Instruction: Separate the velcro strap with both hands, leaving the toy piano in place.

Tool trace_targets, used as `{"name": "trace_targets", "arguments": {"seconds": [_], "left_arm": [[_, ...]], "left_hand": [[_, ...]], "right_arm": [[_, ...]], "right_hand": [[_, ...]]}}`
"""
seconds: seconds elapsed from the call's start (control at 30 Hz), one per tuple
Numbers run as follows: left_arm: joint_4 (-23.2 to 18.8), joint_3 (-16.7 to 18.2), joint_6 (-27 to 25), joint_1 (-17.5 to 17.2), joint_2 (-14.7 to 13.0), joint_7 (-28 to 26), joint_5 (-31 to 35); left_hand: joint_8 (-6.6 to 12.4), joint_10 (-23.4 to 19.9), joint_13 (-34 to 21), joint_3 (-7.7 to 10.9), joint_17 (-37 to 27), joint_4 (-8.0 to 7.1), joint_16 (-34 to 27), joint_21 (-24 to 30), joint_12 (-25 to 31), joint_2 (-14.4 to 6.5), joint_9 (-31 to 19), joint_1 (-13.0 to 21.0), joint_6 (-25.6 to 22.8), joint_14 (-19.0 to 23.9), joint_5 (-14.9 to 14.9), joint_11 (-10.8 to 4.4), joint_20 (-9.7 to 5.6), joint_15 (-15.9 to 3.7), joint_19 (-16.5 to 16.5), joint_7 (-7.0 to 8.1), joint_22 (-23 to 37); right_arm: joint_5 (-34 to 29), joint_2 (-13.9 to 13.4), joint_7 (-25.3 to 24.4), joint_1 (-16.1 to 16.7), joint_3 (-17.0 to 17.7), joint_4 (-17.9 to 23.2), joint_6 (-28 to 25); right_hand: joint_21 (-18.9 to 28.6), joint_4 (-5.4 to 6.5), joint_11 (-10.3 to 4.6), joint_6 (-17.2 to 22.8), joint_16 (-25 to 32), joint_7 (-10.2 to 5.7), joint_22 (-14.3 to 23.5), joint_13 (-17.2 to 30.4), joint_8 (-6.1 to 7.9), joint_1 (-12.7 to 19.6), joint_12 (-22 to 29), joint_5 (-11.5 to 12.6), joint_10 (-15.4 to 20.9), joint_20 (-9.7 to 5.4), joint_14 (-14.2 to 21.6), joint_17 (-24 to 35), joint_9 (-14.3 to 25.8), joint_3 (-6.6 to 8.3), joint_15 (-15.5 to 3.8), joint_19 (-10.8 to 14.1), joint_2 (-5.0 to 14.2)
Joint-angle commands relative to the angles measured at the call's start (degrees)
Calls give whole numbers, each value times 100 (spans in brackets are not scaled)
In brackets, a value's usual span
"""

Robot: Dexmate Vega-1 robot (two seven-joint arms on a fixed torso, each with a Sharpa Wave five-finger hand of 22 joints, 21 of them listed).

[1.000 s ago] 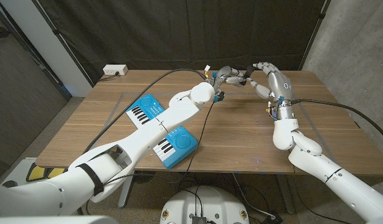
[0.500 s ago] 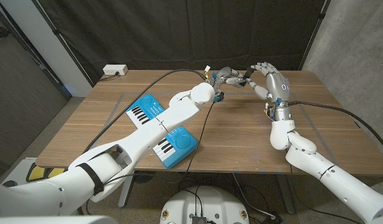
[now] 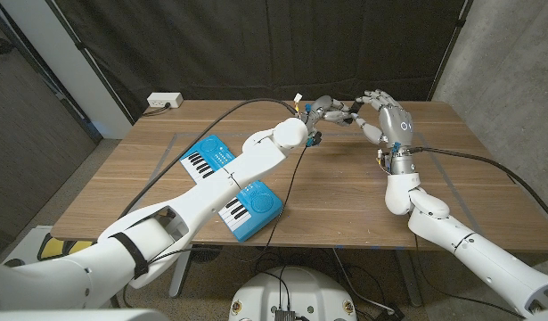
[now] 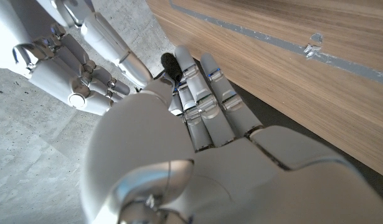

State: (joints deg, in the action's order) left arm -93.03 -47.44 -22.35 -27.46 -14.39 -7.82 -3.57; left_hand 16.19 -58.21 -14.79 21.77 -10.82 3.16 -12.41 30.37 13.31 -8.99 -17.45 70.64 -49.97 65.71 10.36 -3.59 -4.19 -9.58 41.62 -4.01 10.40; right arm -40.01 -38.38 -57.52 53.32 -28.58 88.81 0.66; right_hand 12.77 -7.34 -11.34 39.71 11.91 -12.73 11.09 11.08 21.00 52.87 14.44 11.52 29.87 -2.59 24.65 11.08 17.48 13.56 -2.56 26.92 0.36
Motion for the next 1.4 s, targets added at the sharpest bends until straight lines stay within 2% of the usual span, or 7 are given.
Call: {"name": "trace_targets", "arguments": {"seconds": [0.03, 0.23, 0.43, 0.57, 0.73, 1.07, 1.4], "left_arm": [[-26, -31, -56, 21, -19, 78, 10], [2, -14, 21, -1, -19, 91, -19], [59, 3, 75, -5, -8, 148, -81], [77, 8, 97, 10, 4, 156, -94], [109, 9, 108, 34, 25, 165, -108], [180, 7, 164, 63, 57, 177, -131], [262, 59, 225, 82, 74, 287, -271]], "left_hand": [[0, -89, -9, 67, -9, 1, -8, 25, 1, 30, -16, 6, -14, 19, 0, -112, -55, 62, -24, -235, 17], [-1, -103, -11, 77, -7, 2, -1, 26, 4, 32, -22, 5, -17, 9, -1, -126, -54, 58, -27, -238, 18], [-5, -104, -9, 90, -18, 0, -1, 29, -2, 33, -27, 1, -22, -4, -3, -116, -54, 44, -28, -228, 19], [-9, -100, -14, 100, -18, -2, -1, 33, -5, 34, -32, -3, -20, -5, -5, -128, -53, 62, -26, -222, 19], [-12, -108, -11, 107, -19, -2, -2, 33, -7, 37, -38, -7, -18, -2, -6, -143, -55, 49, -29, -226, 20], [-19, -122, -20, 123, -19, -8, 0, 37, -3, 39, -49, -18, -16, -8, -9, -135, -50, 63, -33, -225, 21], [-23, -101, -26, 140, -18, -9, -1, 40, -15, 42, -61, -25, -14, -5, -10, -121, -44, 64, -38, -227, 21]], "right_arm": [[-114, 87, -473, -192, -138, -364, 167], [-65, 113, -574, -242, -138, -450, 200], [5, 92, -538, -261, -140, -496, 249], [-50, 89, -555, -288, -178, -547, 210], [-75, 40, -528, -324, -221, -597, 257], [-82, 35, -620, -408, -265, -771, 347], [-78, 117, -648, -503, -211, -1018, 630]], "right_hand": [[72, 27, -31, 285, 71, 3, 23, 9, 186, -33, 80, 48, 163, -500, 163, 24, 109, -79, -644, 105, 37], [107, 56, -32, 403, 87, -4, 29, 10, 274, -49, 113, 56, 290, -529, 289, 28, 167, -101, -697, 192, 77], [110, 65, -38, 425, 81, -6, 32, 9, 299, -54, 124, 58, 342, -540, 323, 29, 191, -112, -710, 203, 87], [104, 44, -47, 391, 63, -4, 34, 9, 292, -22, 121, 64, 353, -534, 323, 23, 200, -114, -712, 188, 73], [81, -7, -62, 171, 5, 4, 37, 9, 219, 73, 69, 87, 274, -531, 275, 21, 222, -117, -696, 132, 49], [63, 8, -57, 36, -24, -3, 38, 10, 182, 57, 24, 100, 207, -525, 235, 33, 248, -159, -683, 90, 25], [78, 44, -53, 236, -3, -2, 40, 15, 301, 45, 42, 113, 299, -557, 332, 46, 302, -179, -739, 134, 84]]}}
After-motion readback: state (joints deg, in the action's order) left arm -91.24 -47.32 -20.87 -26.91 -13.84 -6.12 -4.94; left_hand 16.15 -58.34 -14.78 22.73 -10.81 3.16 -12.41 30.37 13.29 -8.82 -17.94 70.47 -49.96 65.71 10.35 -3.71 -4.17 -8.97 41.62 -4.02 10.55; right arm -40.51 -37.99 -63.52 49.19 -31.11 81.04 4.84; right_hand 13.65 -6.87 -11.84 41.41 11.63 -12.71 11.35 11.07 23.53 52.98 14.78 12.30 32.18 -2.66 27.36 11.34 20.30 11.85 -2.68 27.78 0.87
